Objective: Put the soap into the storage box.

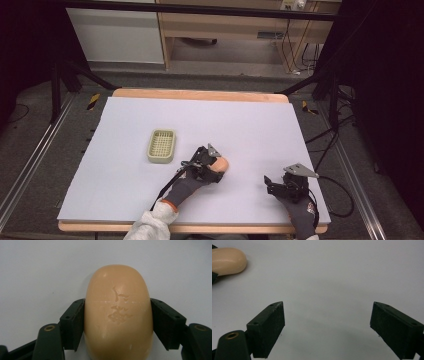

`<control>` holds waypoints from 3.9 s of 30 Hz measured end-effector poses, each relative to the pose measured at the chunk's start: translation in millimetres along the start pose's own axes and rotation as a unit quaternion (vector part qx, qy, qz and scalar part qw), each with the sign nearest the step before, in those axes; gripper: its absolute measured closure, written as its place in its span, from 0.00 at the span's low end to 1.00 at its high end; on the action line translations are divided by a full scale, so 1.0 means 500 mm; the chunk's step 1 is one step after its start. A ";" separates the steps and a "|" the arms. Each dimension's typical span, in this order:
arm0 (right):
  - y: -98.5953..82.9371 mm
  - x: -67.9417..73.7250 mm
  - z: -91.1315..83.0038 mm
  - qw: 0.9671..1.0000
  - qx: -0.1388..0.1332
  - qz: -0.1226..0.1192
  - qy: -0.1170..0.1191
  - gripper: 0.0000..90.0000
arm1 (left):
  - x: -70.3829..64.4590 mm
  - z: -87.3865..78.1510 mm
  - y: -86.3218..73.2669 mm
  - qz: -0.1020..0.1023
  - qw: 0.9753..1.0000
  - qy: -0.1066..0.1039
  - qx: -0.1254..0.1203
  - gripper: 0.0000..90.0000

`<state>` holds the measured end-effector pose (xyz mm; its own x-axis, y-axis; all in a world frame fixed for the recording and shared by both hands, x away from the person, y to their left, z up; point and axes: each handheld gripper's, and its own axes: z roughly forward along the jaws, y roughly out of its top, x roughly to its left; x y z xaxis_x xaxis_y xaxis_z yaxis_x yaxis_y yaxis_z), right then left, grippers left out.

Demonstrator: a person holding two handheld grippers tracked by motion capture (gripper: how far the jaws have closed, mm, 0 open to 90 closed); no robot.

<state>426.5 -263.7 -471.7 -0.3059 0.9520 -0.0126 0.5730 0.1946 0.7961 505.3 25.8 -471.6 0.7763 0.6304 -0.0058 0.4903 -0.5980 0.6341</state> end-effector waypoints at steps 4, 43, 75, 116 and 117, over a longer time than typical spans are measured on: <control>0.000 0.001 -0.001 1.000 0.001 0.004 0.001 0.14 | -0.002 0.001 0.001 -0.001 1.000 0.006 -0.002 0.35; 0.000 -0.002 -0.001 1.000 -0.001 -0.002 -0.003 0.14 | 0.045 -0.153 -0.028 -0.023 0.998 0.034 -0.051 0.35; 0.000 0.002 0.000 1.000 0.001 -0.005 0.001 0.14 | 0.152 -0.227 -0.095 -0.089 0.989 0.086 -0.083 0.35; 0.000 -0.001 0.004 1.000 0.003 -0.003 0.001 0.14 | 0.271 -0.185 -0.116 -0.154 0.976 0.141 -0.067 0.35; 0.000 -0.001 0.004 1.000 0.003 -0.002 0.002 0.14 | 0.272 -0.183 -0.117 -0.158 0.975 0.141 -0.069 0.35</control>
<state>428.1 -263.4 -472.8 -0.3117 0.9501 -0.0125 0.5767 0.1996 0.7922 545.9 191.6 -438.8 0.4454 0.8952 -0.0166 0.6141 -0.2920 0.7333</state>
